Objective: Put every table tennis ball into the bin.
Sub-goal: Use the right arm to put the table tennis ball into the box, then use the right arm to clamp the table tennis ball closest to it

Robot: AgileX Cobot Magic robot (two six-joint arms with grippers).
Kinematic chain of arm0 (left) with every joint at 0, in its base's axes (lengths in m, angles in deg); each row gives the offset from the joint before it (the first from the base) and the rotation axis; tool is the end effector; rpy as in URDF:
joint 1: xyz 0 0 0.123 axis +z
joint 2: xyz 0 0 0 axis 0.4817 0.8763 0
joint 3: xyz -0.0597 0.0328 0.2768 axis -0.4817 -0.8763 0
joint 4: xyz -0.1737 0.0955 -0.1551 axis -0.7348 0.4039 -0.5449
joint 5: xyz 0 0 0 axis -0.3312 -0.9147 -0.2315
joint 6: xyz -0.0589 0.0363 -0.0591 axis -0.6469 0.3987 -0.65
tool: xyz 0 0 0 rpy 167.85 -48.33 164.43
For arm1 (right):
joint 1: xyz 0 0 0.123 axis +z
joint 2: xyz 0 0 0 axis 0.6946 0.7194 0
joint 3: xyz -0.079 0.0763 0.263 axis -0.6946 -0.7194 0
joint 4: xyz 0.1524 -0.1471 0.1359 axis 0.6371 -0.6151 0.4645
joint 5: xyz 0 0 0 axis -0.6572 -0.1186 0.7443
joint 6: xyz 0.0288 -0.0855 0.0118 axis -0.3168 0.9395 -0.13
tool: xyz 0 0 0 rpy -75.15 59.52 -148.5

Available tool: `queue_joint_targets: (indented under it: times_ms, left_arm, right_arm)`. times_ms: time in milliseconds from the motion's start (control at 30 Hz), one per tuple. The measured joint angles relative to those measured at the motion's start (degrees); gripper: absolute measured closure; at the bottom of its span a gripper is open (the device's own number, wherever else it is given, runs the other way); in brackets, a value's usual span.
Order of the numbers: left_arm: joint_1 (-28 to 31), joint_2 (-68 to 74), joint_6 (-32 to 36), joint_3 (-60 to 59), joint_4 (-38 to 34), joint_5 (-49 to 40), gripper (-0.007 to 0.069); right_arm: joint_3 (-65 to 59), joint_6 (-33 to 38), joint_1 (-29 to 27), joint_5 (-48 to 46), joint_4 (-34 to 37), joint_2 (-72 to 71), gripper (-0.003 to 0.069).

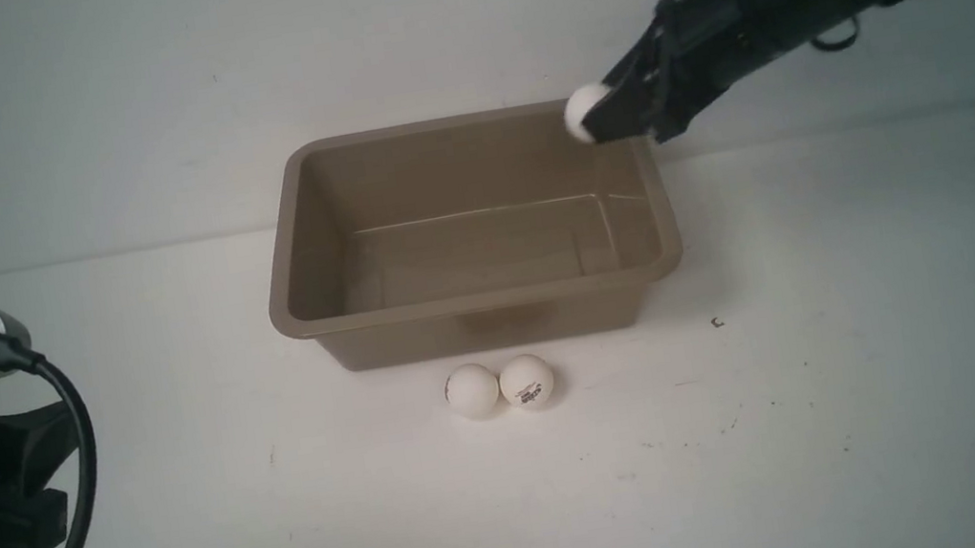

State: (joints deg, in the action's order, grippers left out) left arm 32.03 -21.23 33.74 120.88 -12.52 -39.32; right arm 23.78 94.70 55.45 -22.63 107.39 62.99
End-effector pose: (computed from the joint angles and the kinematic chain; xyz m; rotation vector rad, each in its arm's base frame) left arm 0.1627 -0.0135 0.3088 0.3805 2.0952 -0.0734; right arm 0.4544 0.1509 0.2544 -1.2666 1.9520 0.6048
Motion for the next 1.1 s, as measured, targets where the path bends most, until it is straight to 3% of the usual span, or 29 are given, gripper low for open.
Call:
queue_joint_targets:
  times_ms: [367,533,700,933,1100]
  left_arm:
    - [0.0,0.0,0.0,0.0,0.0,-1.23,0.022]
    - [0.0,0.0,0.0,0.0,0.0,-1.31,0.022]
    - [0.0,0.0,0.0,0.0,0.0,-1.31,0.022]
    - [0.0,0.0,0.0,0.0,0.0,-1.31,0.022]
    - [0.0,0.0,0.0,0.0,0.0,-1.31,0.022]
  right_arm:
    - [0.0,0.16,0.55,1.25,-1.39,3.77,0.0324]
    - [0.0,-0.54,0.55,1.62,-1.95,2.47,0.0195]
    - [0.0,-2.3,0.55,1.39,-3.67,-2.81,0.0143]
    - [0.0,-10.61,0.55,-7.69,-10.76,-13.99,0.0138]
    - [0.0,-12.22,0.55,-14.59,-12.39,-16.64,0.0138]
